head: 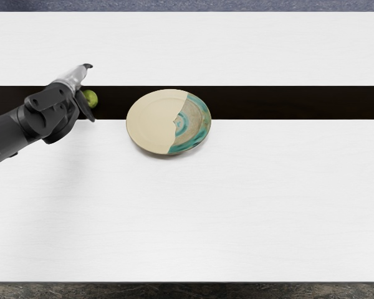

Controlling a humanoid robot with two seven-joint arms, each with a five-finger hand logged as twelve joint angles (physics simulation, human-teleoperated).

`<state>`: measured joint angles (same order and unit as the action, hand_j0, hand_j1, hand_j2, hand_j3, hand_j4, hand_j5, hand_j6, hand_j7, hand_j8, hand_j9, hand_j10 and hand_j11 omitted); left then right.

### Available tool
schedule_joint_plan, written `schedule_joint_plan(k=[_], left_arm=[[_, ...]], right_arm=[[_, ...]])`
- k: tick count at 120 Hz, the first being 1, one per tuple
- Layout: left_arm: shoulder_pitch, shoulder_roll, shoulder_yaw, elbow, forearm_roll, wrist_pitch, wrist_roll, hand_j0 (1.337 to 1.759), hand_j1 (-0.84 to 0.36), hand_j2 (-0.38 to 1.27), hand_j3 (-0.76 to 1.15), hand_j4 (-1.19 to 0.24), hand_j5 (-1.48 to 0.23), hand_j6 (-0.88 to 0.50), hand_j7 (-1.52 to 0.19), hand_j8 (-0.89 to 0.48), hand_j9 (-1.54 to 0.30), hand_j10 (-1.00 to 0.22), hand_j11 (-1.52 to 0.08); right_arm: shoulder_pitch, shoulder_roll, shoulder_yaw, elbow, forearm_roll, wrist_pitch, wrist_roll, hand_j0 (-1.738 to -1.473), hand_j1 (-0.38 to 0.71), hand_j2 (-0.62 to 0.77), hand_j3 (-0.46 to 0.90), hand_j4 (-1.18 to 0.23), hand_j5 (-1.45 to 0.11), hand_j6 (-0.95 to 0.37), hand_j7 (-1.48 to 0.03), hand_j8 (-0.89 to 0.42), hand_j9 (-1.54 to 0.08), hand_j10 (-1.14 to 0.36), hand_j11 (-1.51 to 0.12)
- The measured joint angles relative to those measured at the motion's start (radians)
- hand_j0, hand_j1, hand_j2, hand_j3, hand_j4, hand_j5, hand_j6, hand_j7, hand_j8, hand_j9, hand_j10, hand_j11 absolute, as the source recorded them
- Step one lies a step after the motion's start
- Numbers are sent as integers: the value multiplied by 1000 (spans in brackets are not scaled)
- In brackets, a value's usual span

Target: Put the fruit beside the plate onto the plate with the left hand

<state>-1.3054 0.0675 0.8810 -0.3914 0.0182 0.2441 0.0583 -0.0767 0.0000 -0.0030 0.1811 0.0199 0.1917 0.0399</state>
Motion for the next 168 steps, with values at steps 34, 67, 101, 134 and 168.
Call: schedule_joint_plan(k=[34,67,101,134,168], left_arm=[[12,0,1,0,0,9,0,1658,226,23,0,-106,-136,-107,-135,-107,-135,-106,-135],[17,7,2,0,-4,9,0,1658,185,29,0,-140,-180,-141,-179,-141,-179,-140,-179],[-2,63,-1,-3,-17,-113,-1,1658,144,36,0,-175,-224,-175,-224,-175,-224,-174,-224],[-4,64,-3,-1,-14,-145,-2,1658,118,41,0,-196,-252,-197,-252,-197,-252,-195,-251],[-14,52,-5,3,-5,-132,-2,1658,109,42,0,-204,-262,-204,-261,-204,-261,-203,-261]], right_arm=[[0,0,0,0,0,0,0,-1658,-332,-3,0,-14,-18,-14,-18,-14,-18,-14,-18],[0,0,0,0,0,0,0,-1658,-332,-3,0,-14,-18,-14,-18,-14,-18,-14,-18],[0,0,0,0,0,0,0,-1658,-332,-3,0,-14,-18,-14,-18,-14,-18,-14,-18],[0,0,0,0,0,0,0,-1658,-332,-3,0,-14,-18,-14,-18,-14,-18,-14,-18],[0,0,0,0,0,0,0,-1658,-332,-3,0,-14,-18,-14,-18,-14,-18,-14,-18]])
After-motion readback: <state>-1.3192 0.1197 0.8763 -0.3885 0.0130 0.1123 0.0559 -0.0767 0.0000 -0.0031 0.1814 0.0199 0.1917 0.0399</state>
